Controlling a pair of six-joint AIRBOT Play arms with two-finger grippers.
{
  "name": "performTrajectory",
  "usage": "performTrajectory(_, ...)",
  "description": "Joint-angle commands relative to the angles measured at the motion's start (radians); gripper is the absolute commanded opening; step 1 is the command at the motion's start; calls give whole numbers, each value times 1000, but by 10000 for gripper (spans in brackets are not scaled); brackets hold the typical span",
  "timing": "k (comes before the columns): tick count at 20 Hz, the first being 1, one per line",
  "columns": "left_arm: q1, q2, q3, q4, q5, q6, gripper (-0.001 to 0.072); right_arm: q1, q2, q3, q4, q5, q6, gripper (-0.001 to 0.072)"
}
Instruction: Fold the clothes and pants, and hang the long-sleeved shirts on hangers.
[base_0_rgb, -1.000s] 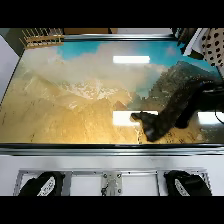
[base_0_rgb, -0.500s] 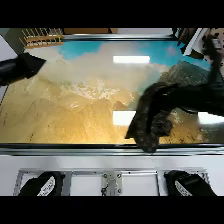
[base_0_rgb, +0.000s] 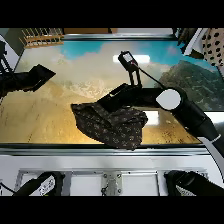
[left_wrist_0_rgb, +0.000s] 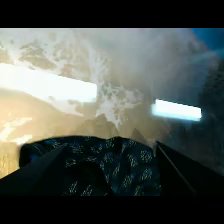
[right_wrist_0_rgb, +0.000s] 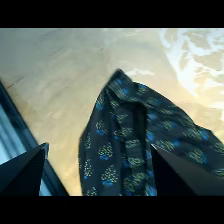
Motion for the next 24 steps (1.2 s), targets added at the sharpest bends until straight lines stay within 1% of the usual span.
performTrajectory(1,24,-80,-2,79,-126,19,569,-124,9,0,-135,124,55,713)
performTrajectory(3,-17,-149,-2,189,-176,18,569,-224,11,-6,-169,235,76,713)
performTrajectory(5,-85,-227,-2,225,-188,19,569,-305,11,-36,-171,290,75,713)
performTrajectory(6,-124,-262,-2,227,-175,23,569,-341,11,-57,-171,299,76,713)
performTrajectory(8,-200,-332,-2,230,-109,84,569,-394,11,-103,-171,301,76,713)
performTrajectory(11,-261,-423,9,237,-11,134,570,-444,11,-174,-171,312,75,713)
performTrajectory(12,-276,-449,23,269,-1,134,570,-448,11,-196,-183,312,75,713)
performTrajectory(14,-317,-499,63,391,0,134,569,-448,10,-246,-211,311,76,713)
performTrajectory(16,-361,-532,95,506,-4,132,570,-449,5,-298,-238,288,100,713)
performTrajectory(19,-408,-553,110,634,12,129,570,-450,-18,-370,-306,206,204,713)
performTrajectory(23,-419,-581,110,643,30,125,569,-449,-141,-402,-255,132,214,713)
performTrajectory(24,-419,-583,110,644,36,102,567,-449,-181,-401,-223,111,213,712)
